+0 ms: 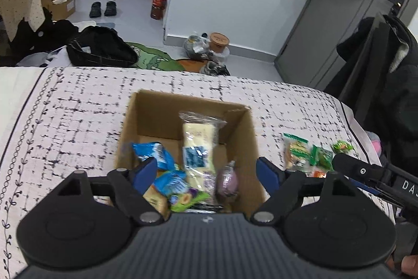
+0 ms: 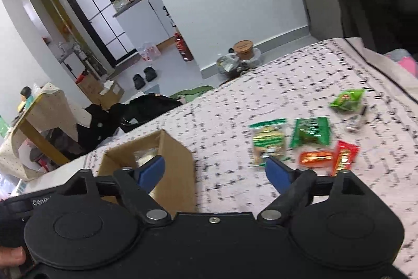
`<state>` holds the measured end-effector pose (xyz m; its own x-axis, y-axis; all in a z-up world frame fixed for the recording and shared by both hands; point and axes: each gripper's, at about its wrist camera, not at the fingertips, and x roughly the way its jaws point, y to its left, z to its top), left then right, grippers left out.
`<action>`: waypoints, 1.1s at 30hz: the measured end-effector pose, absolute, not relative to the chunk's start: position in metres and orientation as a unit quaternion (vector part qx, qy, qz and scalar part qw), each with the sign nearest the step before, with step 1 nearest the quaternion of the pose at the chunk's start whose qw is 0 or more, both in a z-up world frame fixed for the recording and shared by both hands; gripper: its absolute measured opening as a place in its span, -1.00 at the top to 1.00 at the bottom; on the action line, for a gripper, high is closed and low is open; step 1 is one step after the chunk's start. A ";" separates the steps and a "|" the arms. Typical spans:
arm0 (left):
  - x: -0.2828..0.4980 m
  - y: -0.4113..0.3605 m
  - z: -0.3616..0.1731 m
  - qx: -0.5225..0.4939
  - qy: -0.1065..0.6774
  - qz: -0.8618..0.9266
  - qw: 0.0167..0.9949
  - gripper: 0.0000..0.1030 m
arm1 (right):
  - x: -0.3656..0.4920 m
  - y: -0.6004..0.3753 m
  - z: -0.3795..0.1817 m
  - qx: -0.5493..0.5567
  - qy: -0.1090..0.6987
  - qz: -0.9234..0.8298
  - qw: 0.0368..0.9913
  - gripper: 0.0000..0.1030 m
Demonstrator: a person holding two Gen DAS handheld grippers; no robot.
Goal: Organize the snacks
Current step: 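Move both tools back over the remaining snacks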
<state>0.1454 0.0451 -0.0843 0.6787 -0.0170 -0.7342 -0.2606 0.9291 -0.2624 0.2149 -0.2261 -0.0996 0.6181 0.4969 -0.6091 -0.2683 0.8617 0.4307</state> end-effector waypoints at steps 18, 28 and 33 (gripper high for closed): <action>0.166 -0.012 -0.074 -0.141 0.392 0.022 0.909 -1.00 | 0.215 -0.292 -0.098 0.152 0.392 0.178 0.889 -0.91; 0.184 -0.046 -0.072 -0.122 0.394 0.009 0.911 -1.00 | 0.222 -0.311 -0.110 0.159 0.419 0.168 0.878 -0.67; 0.196 -0.056 -0.077 -0.124 0.401 0.003 0.908 -0.99 | 0.227 -0.316 -0.119 0.161 0.426 0.157 0.876 -0.54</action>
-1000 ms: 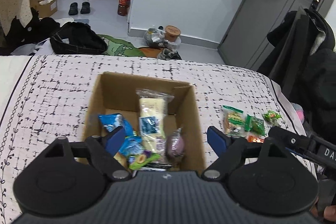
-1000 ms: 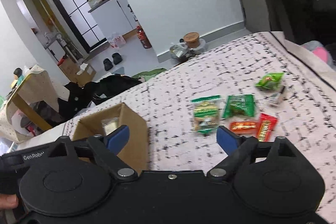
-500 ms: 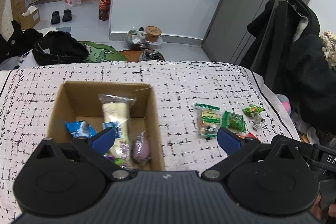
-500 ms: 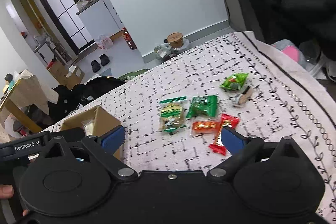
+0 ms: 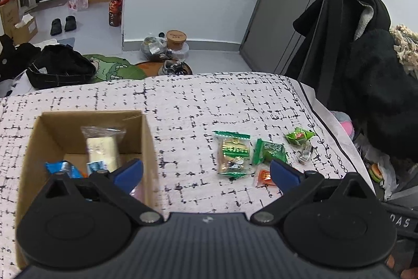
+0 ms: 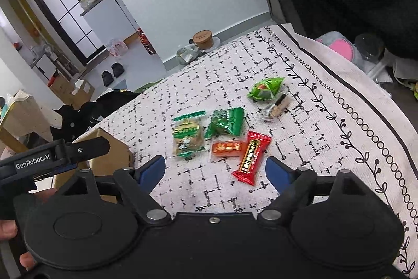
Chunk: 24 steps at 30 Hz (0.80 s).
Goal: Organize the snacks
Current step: 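Move both tools back over the remaining snacks, then grasp the green-wrapped cake with the left tool while the right tool grasps the red candy bar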
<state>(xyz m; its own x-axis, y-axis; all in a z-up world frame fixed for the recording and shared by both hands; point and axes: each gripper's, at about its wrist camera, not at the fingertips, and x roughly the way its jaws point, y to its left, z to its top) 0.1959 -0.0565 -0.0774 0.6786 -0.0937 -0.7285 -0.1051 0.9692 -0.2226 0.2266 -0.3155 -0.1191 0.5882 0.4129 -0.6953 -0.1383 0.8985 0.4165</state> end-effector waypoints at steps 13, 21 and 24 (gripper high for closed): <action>0.226 -0.079 -0.101 -0.116 0.415 -0.014 0.902 -0.76 | 0.251 -0.318 -0.157 0.177 0.461 0.128 0.860 0.04; 0.243 -0.084 -0.122 -0.127 0.433 -0.012 0.892 -0.49 | 0.271 -0.305 -0.184 0.175 0.486 0.111 0.849 0.24; 0.248 -0.086 -0.131 -0.130 0.441 -0.014 0.888 -0.39 | 0.276 -0.301 -0.193 0.166 0.494 0.107 0.847 0.29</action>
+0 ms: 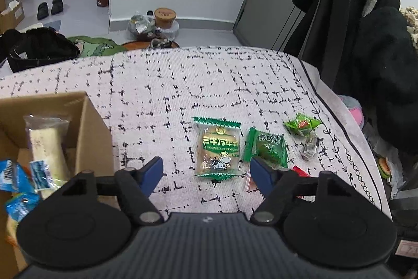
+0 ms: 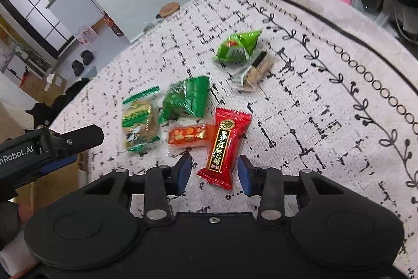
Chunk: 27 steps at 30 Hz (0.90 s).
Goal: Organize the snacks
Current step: 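Grasp the green-wrapped cake with the left tool while the right tool grasps the red candy bar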
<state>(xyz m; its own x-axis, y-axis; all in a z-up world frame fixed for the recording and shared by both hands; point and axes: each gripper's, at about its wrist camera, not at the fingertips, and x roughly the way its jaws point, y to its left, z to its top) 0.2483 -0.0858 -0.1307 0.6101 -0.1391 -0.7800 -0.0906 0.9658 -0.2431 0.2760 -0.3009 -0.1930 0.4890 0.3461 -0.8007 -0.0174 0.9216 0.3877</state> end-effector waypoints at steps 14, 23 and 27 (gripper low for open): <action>0.289 -0.105 -0.162 -0.119 0.467 -0.020 0.876 -0.37 | 0.280 -0.312 -0.190 0.131 0.501 0.084 0.852 0.61; 0.303 -0.115 -0.182 -0.102 0.479 -0.009 0.872 -0.29 | 0.288 -0.311 -0.191 0.128 0.496 0.078 0.856 0.55; 0.309 -0.120 -0.185 -0.074 0.479 0.004 0.875 -0.17 | 0.289 -0.302 -0.194 0.104 0.492 0.076 0.861 0.52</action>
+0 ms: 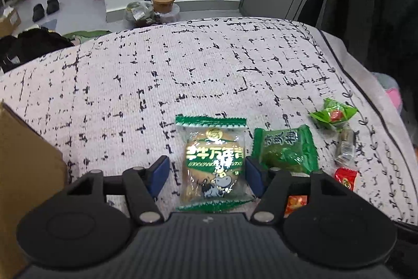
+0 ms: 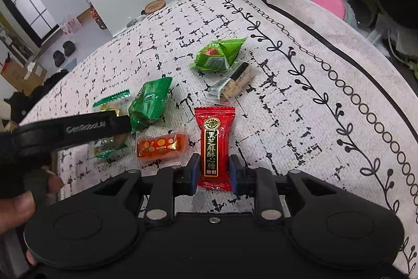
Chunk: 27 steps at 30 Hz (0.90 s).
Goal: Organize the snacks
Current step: 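Grasp the green-wrapped cake with the left tool while the right tool grasps the red candy bar, then carry both snacks into the cardboard box and open both tools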
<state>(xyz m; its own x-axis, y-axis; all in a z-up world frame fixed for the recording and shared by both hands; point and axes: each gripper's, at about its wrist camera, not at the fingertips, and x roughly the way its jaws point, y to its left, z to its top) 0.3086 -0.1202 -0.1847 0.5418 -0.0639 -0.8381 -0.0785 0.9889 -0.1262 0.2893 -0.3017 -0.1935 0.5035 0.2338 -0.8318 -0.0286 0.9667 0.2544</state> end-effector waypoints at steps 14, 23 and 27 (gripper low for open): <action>0.278 -0.100 -0.165 -0.089 0.477 0.023 0.874 0.08 | 0.269 -0.310 -0.183 0.154 0.474 0.084 0.863 0.62; 0.247 -0.084 -0.129 -0.106 0.446 0.021 0.889 0.08 | 0.256 -0.299 -0.157 0.167 0.448 0.109 0.871 0.62; 0.235 -0.076 -0.113 -0.111 0.432 0.023 0.895 0.08 | 0.250 -0.292 -0.143 0.169 0.435 0.120 0.876 0.62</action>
